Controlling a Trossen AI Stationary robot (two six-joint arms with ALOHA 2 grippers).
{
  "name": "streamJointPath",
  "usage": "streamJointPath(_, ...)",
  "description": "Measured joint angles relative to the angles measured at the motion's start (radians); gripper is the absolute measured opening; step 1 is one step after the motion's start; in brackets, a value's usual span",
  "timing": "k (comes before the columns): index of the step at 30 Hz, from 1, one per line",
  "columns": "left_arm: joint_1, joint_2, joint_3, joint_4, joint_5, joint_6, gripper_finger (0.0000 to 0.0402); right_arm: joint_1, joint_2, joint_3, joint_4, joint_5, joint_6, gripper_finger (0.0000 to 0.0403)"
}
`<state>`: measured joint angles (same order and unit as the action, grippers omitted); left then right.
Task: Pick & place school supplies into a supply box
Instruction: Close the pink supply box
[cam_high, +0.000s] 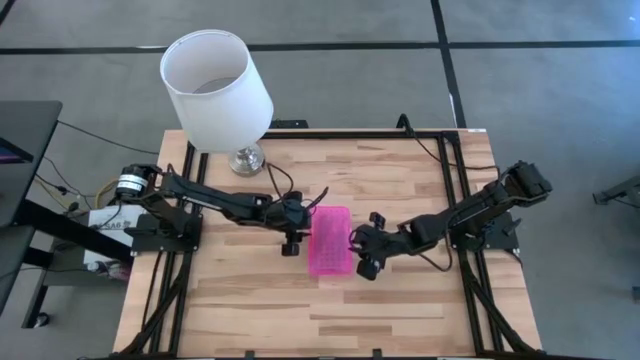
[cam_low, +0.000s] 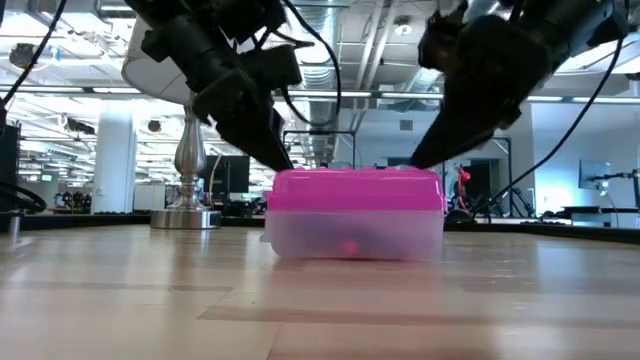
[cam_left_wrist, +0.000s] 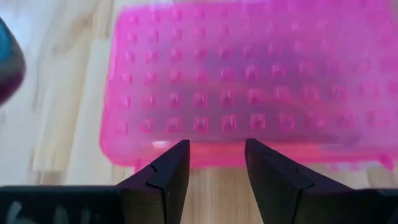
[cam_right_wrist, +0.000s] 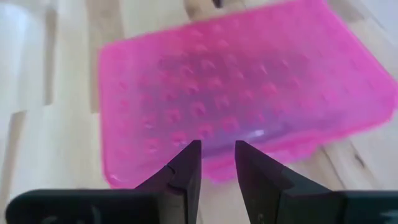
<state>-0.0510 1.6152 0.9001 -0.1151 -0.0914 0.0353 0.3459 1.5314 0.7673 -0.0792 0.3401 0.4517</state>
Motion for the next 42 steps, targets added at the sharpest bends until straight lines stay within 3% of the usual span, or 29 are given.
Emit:
streamJointPath(17, 0.0, -0.012, 0.0, 0.059, 0.0, 0.002, 0.0151, -0.118, 0.061, -0.002, 0.139, -0.104, -0.094, 0.0091)
streamJointPath(25, -0.001, -0.012, 0.0, 0.061, 0.0, -0.003, 0.0151, -0.129, 0.166, 0.007, 0.231, -0.202, -0.069, 0.0091)
streamJointPath(30, -0.001, -0.012, 0.0, 0.061, 0.001, -0.004, 0.0151, -0.116, 0.201, 0.007, 0.301, -0.215, -0.062, 0.0091)
streamJointPath(42, -0.001, -0.012, 0.0, -0.003, 0.081, -0.036, 0.0151, -0.12, 0.177, 0.003, 0.254, -0.215, -0.096, 0.009)
